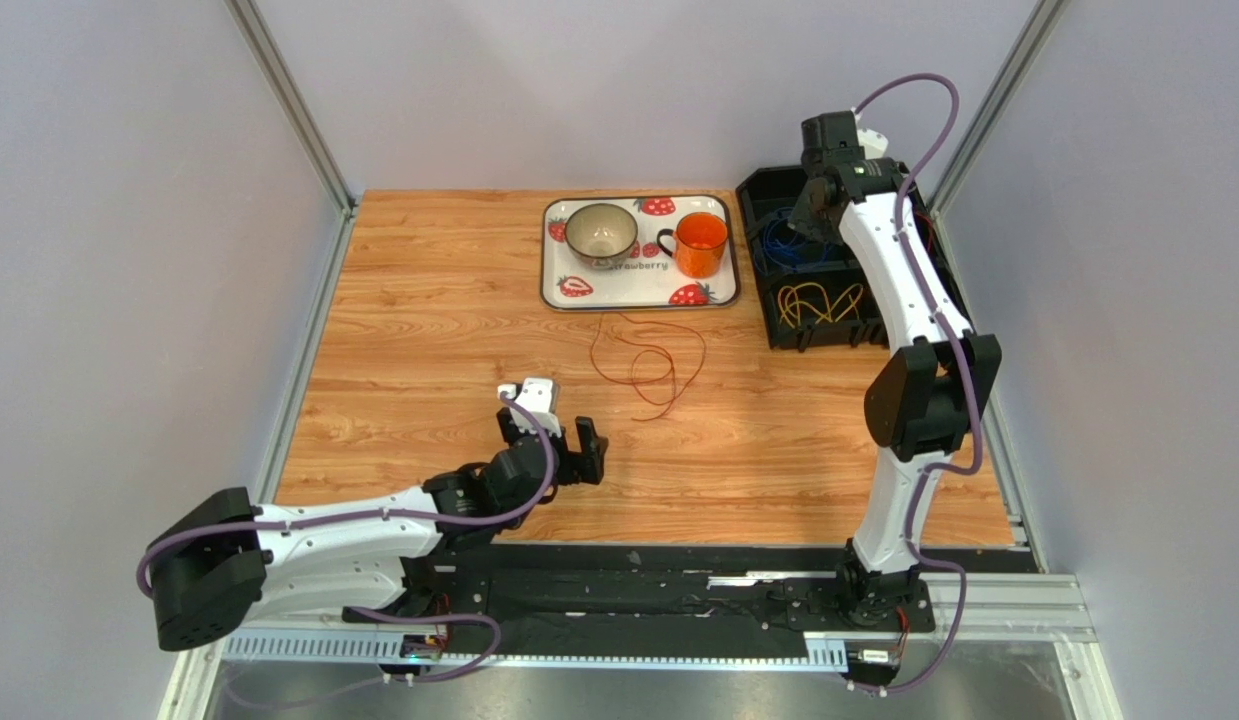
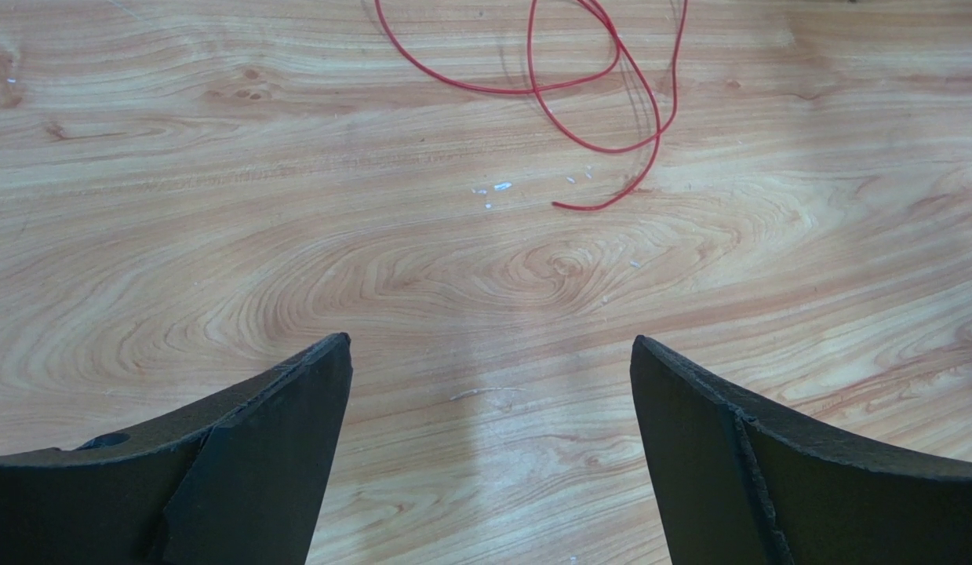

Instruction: Untangle the cables

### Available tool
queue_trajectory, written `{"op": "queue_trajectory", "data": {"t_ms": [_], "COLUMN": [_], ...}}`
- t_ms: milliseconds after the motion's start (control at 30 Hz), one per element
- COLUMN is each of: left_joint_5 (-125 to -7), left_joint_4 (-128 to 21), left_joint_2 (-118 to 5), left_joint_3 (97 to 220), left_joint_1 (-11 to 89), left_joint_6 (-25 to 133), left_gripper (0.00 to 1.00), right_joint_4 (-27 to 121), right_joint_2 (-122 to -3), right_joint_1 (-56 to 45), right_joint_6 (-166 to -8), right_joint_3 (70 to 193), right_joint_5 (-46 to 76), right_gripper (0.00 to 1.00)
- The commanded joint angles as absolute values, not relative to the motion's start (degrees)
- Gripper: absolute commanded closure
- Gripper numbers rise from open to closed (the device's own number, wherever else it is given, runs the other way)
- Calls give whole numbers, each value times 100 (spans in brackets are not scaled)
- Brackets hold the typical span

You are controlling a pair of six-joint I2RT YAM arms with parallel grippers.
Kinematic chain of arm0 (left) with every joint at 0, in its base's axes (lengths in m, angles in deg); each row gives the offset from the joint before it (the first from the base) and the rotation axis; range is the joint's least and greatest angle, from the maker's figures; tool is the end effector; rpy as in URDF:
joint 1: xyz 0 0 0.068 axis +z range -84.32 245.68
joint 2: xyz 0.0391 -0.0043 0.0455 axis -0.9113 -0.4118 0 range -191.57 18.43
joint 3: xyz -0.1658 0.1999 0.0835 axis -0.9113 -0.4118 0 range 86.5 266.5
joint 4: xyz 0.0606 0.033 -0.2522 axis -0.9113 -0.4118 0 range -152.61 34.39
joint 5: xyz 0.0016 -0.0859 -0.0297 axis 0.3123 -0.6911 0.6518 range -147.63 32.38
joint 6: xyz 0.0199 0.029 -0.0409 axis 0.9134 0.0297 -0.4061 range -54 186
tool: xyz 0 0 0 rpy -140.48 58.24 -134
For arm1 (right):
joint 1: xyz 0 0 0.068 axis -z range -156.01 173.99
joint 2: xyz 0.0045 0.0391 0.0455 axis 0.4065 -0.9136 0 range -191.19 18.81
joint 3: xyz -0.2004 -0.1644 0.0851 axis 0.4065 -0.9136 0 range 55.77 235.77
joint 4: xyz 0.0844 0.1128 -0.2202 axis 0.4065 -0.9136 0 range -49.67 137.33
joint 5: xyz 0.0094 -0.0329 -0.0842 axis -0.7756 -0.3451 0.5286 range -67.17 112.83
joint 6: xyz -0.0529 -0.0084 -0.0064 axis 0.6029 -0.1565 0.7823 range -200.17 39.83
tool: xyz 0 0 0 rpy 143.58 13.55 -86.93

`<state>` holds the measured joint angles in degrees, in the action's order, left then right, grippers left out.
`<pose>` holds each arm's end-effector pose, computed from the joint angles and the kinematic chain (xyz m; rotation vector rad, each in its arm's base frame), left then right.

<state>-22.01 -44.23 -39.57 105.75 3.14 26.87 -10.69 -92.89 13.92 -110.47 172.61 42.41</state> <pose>0.1107 -0.1682 0.1835 0.0225 1.9911 -0.5254 0.4166 0.0619 0.3547 0.5631 2.3576 -0.1114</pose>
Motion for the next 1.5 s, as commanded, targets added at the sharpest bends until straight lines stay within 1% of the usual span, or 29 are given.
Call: {"op": "queue_trajectory", "data": {"t_ms": [0,233,400,433,467,500,533,633,700,833,967,1200,1333,1367,1467], "left_joint_5": [-2299,-2405,-2440,-2458,-2475,-2528,-2546,-2590,-2598,-2598,-2572,-2546,-2546,-2537,-2519], "left_joint_4": [-4365,-4453,-4436,-4436,-4436,-4436,-4436,-4445,-4436,-4436,-4436,-4471,-4480,-4471,-4497], "left_joint_2": [-4080,-4213,-4195,-4187,-4178,-4178,-4160,-4143,-4134,-4143,-4143,-4081,-4055,-4055,-4020], "left_joint_3": [10847,10988,10988,10988,10980,10988,10980,10971,10971,10971,10962,10935,10900,10900,10892], "left_joint_1": [302,293,302,293,302,293,293,302,302,293,293,293,293,293,302], "left_joint_6": [2759,2830,2847,2865,2874,2891,2891,2891,2900,2892,2874,2839,2804,2804,2795], "left_gripper": [4,5,6,5,6,6,6,6,6,6,6,7,7,8,9], "right_joint_4": [-909,-910,-901,-901,-901,-927,-962,-1015,-989,-831,-673,-698,-418,-313,-180], "right_joint_2": [-9527,-9905,-10168,-10212,-10248,-10318,-10336,-10257,-10178,-9740,-9274,-8685,-8412,-8376,-8463], "right_joint_1": [1598,1792,1924,1933,1950,1994,2012,2117,2126,2065,1828,1021,598,536,176], "right_joint_6": [-11049,-11005,-11005,-10987,-10996,-11005,-11074,-11268,-11286,-11277,-11172,-11023,-11180,-11189,-11128], "right_joint_3": [17864,18382,18559,18550,18550,18533,18498,18331,18304,17988,17303,15976,14880,14728,14525], "right_joint_5": [4041,4076,3883,3874,3944,3944,3936,3778,3690,3242,3110,2828,2574,2460,2616], "right_gripper": [100,100,99,81,67,57,45,39,39,42,43,46,47,47,48]}}
